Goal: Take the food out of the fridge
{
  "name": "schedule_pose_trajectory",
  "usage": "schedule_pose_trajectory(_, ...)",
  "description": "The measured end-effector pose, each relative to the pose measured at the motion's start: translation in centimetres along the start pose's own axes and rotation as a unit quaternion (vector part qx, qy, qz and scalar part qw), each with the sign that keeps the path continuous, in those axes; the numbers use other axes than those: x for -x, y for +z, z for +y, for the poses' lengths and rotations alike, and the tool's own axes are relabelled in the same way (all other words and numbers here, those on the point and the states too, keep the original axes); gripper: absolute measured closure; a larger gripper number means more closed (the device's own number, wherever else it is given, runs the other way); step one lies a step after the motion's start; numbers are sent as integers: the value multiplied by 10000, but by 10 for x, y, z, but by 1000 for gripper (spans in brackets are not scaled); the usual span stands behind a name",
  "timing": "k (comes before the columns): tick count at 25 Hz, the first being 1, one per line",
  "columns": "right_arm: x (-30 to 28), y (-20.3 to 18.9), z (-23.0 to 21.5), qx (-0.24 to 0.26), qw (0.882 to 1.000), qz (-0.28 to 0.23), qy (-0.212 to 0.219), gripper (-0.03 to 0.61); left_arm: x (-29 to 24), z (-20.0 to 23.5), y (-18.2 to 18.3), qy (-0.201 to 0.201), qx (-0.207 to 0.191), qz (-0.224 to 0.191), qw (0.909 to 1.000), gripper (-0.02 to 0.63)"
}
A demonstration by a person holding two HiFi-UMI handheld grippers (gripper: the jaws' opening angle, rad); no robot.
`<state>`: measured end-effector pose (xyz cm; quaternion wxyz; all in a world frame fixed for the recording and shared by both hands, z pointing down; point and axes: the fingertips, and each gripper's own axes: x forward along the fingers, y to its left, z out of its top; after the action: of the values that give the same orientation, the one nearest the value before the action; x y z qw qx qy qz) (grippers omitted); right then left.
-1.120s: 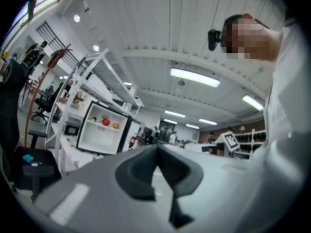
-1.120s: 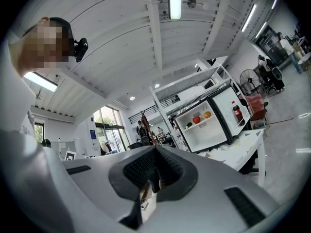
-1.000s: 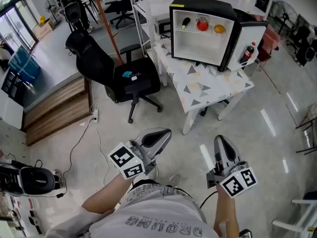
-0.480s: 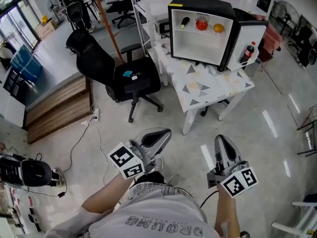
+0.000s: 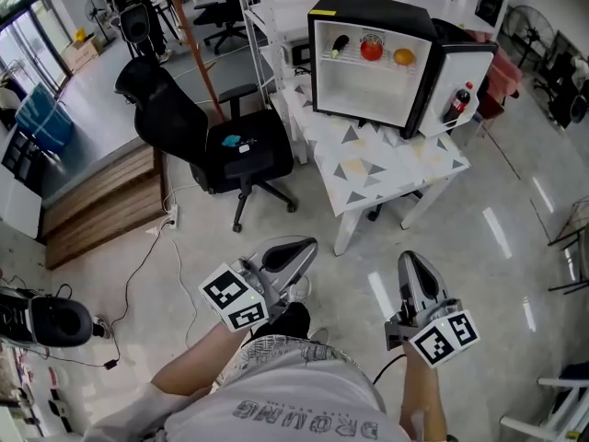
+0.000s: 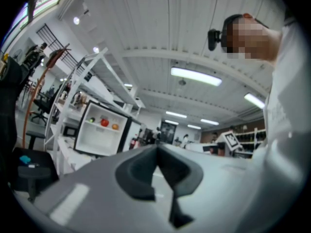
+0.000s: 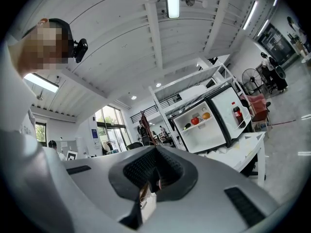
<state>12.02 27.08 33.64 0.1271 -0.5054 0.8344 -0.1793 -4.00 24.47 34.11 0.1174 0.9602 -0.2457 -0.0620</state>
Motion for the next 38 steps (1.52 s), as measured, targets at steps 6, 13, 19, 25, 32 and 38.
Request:
schedule_pose_trajectory(6,-19,2,-17,-5,10000,47,-37,586,-16,23,-2,20,79,-16,10000,607)
schedule_pose_trajectory(13,-58,4,-46,-64,9997,118,-179,586,-44,65,-1,12,185,27,9998,607)
schedule_pose_trajectory(19,-105,6,-72,-79,9996,126,-227,586,-73,112,0,-38,174,76,9998,607)
schedule_pose_trajectory(25,-154,7,-98,-130,9992,204,-320,586,-103,159,3,-118,238,200,9994,607)
schedule_pose_trajectory(32,-206,10,-126,-210,9982,300,-479,586,-134,212,8,-213,315,342,9987,607)
schedule_pose_trajectory(38,-255,16,-140,-231,9977,324,-548,586,-154,260,18,-298,362,406,9981,607)
